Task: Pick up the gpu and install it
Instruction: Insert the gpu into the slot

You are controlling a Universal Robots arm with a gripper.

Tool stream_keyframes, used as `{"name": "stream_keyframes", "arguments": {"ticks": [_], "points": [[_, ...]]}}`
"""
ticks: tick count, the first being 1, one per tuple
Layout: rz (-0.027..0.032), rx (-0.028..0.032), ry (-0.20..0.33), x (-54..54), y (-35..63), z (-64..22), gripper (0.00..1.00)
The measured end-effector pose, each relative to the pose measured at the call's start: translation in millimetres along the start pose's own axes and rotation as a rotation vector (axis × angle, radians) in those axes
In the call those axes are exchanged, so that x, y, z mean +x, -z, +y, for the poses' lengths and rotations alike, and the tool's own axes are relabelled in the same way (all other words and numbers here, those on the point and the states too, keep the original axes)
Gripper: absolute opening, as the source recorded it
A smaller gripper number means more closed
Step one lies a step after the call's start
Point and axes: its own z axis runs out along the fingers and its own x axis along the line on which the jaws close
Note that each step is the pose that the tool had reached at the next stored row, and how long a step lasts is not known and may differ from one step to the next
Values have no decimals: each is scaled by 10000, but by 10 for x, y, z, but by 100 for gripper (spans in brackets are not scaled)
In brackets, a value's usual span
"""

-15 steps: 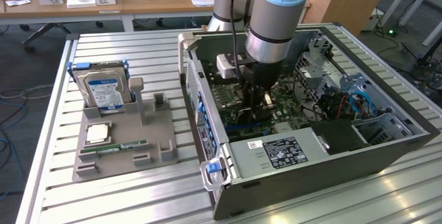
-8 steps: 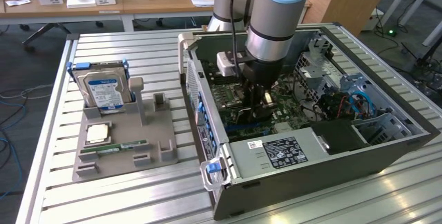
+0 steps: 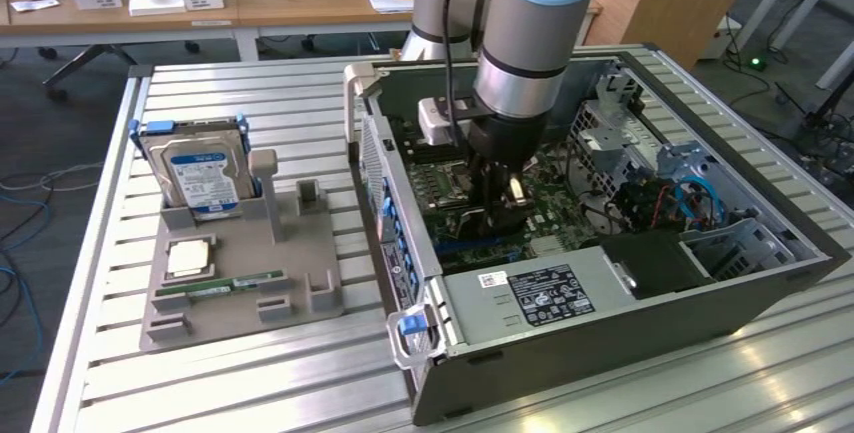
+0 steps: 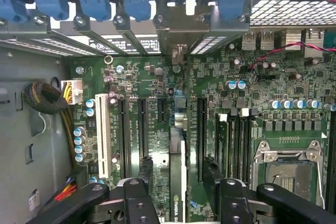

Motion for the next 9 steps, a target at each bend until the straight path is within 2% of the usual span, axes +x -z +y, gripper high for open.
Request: {"name": "stream_keyframes", "arguments": {"ticks": [9], "points": [[0,0,2,-11,0,-1,51]]}}
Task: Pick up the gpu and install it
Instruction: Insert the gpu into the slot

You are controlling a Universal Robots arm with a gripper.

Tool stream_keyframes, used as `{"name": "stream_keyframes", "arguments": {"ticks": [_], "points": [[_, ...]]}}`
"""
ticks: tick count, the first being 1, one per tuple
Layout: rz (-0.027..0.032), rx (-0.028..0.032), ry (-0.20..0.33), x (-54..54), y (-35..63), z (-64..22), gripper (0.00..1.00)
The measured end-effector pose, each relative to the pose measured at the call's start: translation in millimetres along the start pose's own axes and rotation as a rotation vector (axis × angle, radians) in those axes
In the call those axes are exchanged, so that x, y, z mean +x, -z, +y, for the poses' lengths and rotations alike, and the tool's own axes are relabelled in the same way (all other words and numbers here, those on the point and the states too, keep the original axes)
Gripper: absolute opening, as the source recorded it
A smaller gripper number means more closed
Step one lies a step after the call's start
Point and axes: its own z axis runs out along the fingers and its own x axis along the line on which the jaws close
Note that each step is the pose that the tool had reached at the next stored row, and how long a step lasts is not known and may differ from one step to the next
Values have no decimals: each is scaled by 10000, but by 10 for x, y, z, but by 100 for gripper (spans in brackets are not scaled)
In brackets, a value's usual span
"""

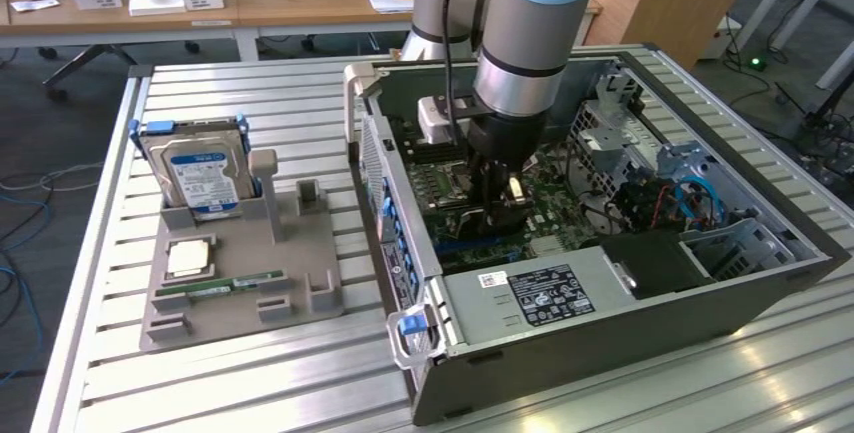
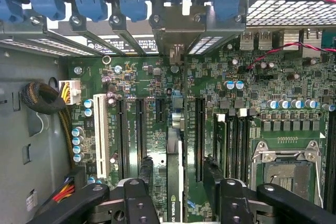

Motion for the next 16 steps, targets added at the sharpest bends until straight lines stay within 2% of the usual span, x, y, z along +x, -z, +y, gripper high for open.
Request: {"name": "stream_keyframes", "arguments": {"ticks": [3,4,11,12,13,15,16], "points": [[-1,0,0,0,0,0,50],[0,0,0,0,0,0,43],[0,0,0,0,0,0,42],[0,0,0,0,0,0,35],[2,-1,0,0,0,0,35],[1,0,0,0,0,0,25],[0,0,0,0,0,0,25]]}}
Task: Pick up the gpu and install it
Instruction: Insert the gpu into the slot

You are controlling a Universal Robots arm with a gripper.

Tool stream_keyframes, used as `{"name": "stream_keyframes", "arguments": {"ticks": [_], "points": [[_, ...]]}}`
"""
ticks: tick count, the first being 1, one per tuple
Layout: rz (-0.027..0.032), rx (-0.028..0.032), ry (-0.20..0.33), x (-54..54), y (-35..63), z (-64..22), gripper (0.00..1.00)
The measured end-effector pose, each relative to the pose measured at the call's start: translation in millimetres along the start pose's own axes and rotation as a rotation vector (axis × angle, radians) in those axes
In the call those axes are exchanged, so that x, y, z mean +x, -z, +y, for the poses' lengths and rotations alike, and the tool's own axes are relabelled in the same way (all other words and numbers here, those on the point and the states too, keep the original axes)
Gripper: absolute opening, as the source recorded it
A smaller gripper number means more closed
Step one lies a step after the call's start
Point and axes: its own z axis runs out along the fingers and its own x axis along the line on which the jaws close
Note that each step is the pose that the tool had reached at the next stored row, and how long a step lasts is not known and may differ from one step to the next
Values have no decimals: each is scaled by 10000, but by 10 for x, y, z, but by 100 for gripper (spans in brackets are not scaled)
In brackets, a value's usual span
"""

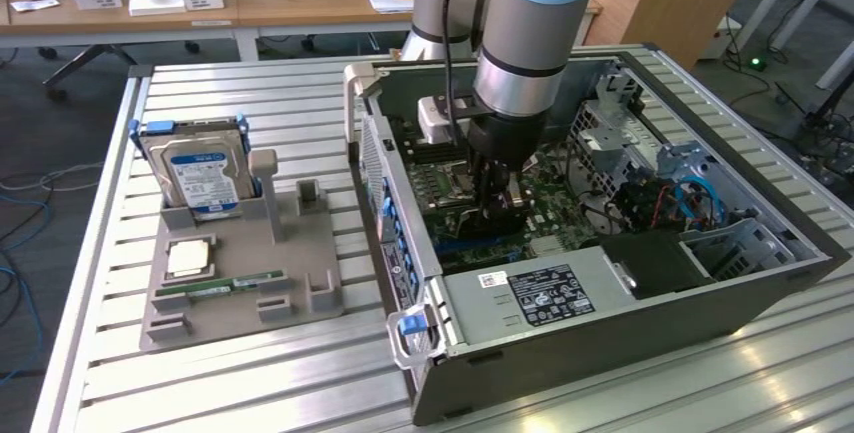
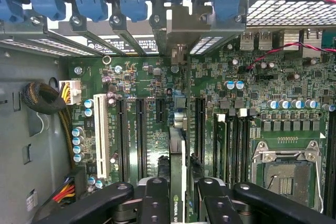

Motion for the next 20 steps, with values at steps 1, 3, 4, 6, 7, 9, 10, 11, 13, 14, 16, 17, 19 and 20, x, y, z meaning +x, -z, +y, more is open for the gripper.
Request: {"name": "stream_keyframes", "arguments": {"ticks": [1,3,4,6,7,9,10,11,13,14,16,17,19,20], "points": [[-1,0,0,0,0,0,25],[0,0,0,0,0,0,25],[0,0,0,0,0,0,25],[-1,0,0,0,0,0,25],[-1,0,0,0,0,0,25],[0,0,0,0,-2,0,25],[0,0,0,0,-2,0,25],[0,0,0,0,-4,0,25],[0,0,0,0,-7,0,25],[1,-1,0,0,-10,0,25],[3,-2,0,0,-14,1,25],[3,-2,0,0,-15,1,25],[1,-1,-1,0,-18,1,25],[1,0,1,0,-19,0,25]]}}
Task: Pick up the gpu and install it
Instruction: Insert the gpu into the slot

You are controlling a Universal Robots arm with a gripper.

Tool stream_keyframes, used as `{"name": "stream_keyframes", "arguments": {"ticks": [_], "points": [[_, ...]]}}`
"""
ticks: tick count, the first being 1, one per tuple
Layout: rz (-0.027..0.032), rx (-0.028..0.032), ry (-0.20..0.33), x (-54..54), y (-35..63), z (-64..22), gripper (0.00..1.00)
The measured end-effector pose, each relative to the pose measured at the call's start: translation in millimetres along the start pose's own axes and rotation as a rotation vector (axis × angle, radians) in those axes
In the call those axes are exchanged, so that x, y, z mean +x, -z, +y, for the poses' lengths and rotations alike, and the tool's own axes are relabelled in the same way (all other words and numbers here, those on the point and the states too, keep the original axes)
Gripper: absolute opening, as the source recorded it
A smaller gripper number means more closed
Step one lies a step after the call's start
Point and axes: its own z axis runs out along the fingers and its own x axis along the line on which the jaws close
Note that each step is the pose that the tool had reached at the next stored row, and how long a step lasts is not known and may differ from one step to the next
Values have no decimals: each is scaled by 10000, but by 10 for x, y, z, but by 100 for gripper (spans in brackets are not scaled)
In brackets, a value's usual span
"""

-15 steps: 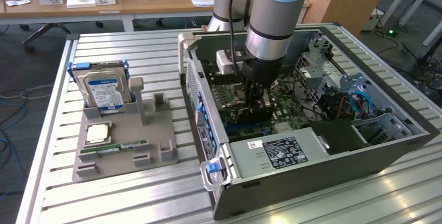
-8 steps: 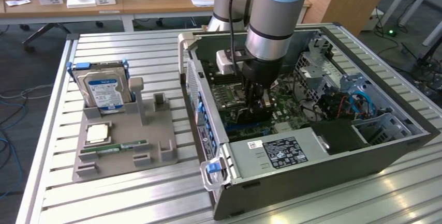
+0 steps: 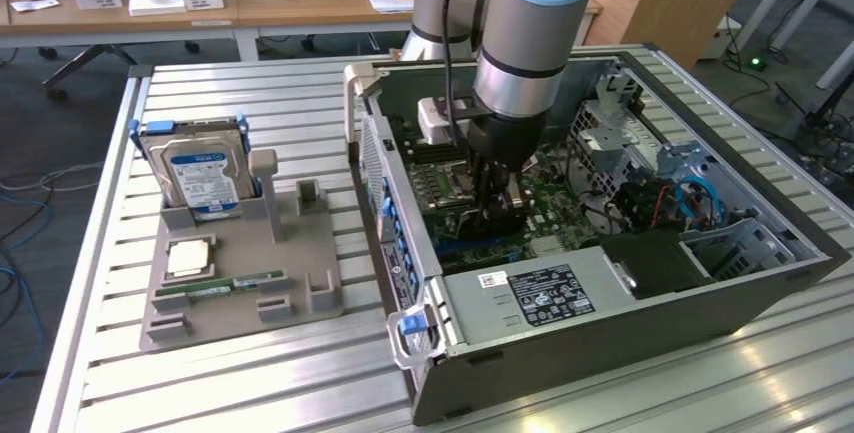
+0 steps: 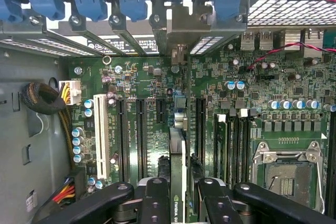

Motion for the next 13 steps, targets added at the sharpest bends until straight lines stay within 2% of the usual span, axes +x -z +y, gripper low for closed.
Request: {"name": "stream_keyframes", "arguments": {"ticks": [13], "points": [[0,0,0,2,-15,5,25]]}}
